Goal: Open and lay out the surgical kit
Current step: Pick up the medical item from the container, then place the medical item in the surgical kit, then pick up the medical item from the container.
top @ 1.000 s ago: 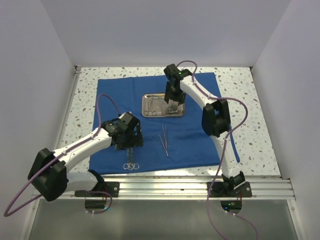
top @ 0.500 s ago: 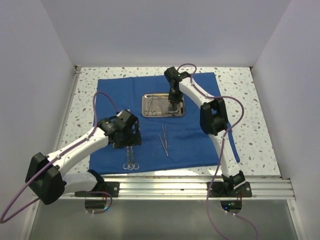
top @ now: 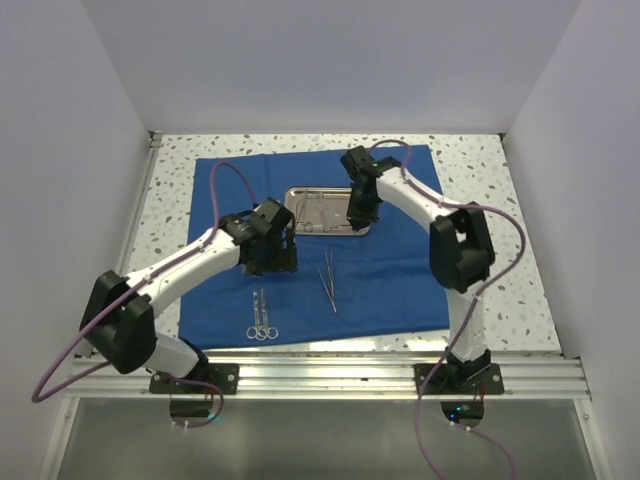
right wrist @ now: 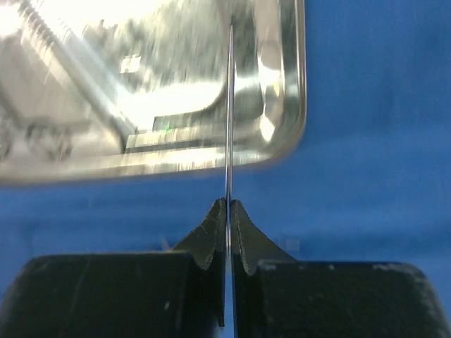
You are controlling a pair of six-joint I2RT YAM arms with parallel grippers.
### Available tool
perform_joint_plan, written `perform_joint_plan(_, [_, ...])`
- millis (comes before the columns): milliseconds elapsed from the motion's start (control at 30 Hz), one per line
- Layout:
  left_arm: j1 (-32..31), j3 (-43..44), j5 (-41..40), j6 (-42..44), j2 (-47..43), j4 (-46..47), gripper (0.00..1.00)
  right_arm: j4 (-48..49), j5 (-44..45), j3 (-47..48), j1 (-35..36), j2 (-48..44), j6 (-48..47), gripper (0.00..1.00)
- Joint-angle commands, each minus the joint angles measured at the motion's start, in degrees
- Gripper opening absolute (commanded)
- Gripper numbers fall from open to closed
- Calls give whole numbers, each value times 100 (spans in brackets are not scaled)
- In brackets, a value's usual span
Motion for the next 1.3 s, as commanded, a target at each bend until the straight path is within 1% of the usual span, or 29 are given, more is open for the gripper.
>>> perform_joint_plan(0, [286, 771, 67, 471, 573, 574, 79, 279, -468, -629, 395, -1452, 174, 0])
perform_joint_plan(67, [567, 1053, 163, 735, 1004, 679, 78, 349, -522, -1147, 545, -1761, 218, 0])
perform_joint_plan(133, [821, 1563, 216, 981, 1313, 732, 77, 507, -628, -1734, 721, -2129, 323, 0])
perform_joint_plan(167, [884, 1765, 208, 1060, 1653, 732, 76, 638, -628, -1912, 783, -2227, 367, 0])
perform_joint_plan(200, [928, 2184, 181, 1218, 1831, 732, 76, 709, -750, -2218, 879, -2298, 437, 0])
perform_joint_plan(233, [998, 2397, 129, 1306, 2024, 741, 75, 736, -786, -2343, 906, -2386, 490, 0])
perform_joint_plan(267, [1016, 2826, 111, 1446, 2418, 732, 74, 797, -839, -2579, 967, -2430, 560, 0])
perform_joint_plan(400, [1016, 3715, 181, 1641, 3317, 653, 70, 964, -953, -2924, 1055, -2510, 657, 0])
perform_joint_plan(467, [1016, 3954, 243, 1658, 3667, 653, 69, 1060, -1032, -3038, 1117, -2440, 649, 0])
perform_joint_plan(633, [1016, 4324, 322, 1729, 4091, 811, 65, 1527, -1296, -3215, 1433, -2211, 614, 0])
perform_joint_plan(667, [1016, 4376, 313, 1738, 4231, 785, 64, 1588, -1357, -3223, 1460, -2193, 614, 8])
perform_joint_plan(700, [1016, 4473, 304, 1772, 4284, 768, 64, 1606, -1366, -3232, 1477, -2219, 622, 21])
perform_joint_plan(733, [1016, 4517, 278, 1782, 4337, 759, 63, 1597, -1367, -3232, 1477, -2272, 614, 39])
perform_joint_plan(767, [1008, 4544, 260, 1799, 4416, 759, 63, 1458, -1245, -3215, 1477, -2324, 588, 84])
perform_joint_plan(800, [1016, 4605, 260, 1834, 4460, 767, 63, 1335, -1165, -3189, 1477, -2386, 509, 93])
perform_joint_plan(833, [1016, 4649, 217, 1852, 4504, 750, 63, 1194, -1077, -3119, 1469, -2534, 473, 96])
perform_joint_plan(900, [1016, 4737, 190, 1904, 4636, 750, 61, 808, -841, -3039, 1469, -2728, 377, 97])
perform_joint_plan(1000, [1016, 4807, 181, 1966, 4777, 802, 59, 403, -655, -3030, 1477, -3255, 298, 97])
perform_joint_plan(1133, [1007, 4878, 50, 2028, 4935, 882, 59, -72, -173, -3118, 1469, -4011, 236, 97])
perform_joint_plan(1267, [999, 5150, -108, 2124, 5347, 733, 52, -520, 21, -3232, 1381, -4757, 279, 97])
